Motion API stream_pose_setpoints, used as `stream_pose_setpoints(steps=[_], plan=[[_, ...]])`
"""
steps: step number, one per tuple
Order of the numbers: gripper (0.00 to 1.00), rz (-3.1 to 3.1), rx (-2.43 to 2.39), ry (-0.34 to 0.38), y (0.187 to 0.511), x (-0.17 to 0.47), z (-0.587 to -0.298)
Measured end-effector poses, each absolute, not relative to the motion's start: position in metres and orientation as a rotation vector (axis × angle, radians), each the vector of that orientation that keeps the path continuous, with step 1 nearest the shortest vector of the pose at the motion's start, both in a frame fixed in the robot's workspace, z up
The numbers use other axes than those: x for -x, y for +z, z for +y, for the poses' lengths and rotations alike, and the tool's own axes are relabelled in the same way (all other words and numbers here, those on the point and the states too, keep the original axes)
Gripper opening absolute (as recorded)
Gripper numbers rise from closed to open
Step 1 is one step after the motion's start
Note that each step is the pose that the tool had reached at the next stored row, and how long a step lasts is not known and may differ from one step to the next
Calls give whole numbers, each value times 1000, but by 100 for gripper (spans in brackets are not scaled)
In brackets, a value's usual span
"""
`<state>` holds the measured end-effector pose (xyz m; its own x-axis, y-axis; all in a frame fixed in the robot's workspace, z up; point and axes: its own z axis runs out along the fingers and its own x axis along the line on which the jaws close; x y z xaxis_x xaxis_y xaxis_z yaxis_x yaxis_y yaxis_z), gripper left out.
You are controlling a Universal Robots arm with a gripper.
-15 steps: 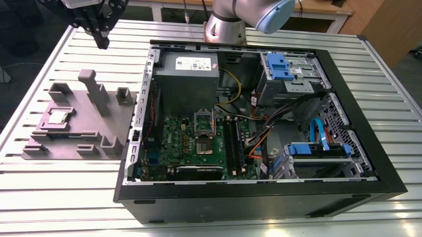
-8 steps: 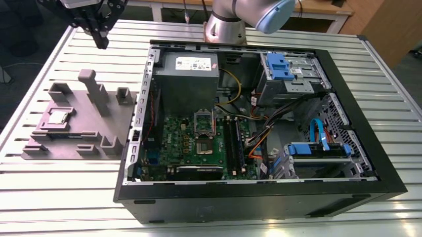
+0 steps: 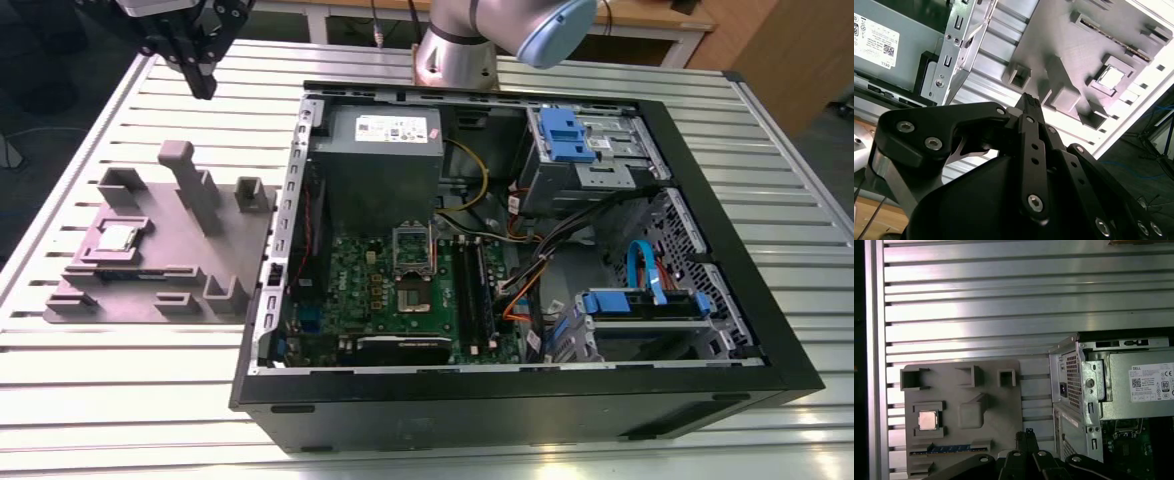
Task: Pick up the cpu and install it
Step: 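Reach for the cpu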
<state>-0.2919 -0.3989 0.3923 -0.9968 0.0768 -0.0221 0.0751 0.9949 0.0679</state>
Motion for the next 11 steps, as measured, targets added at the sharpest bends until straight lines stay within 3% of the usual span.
stream_pose_setpoints(steps=[11], plan=[[10, 3113, -119, 104, 392, 295, -399]])
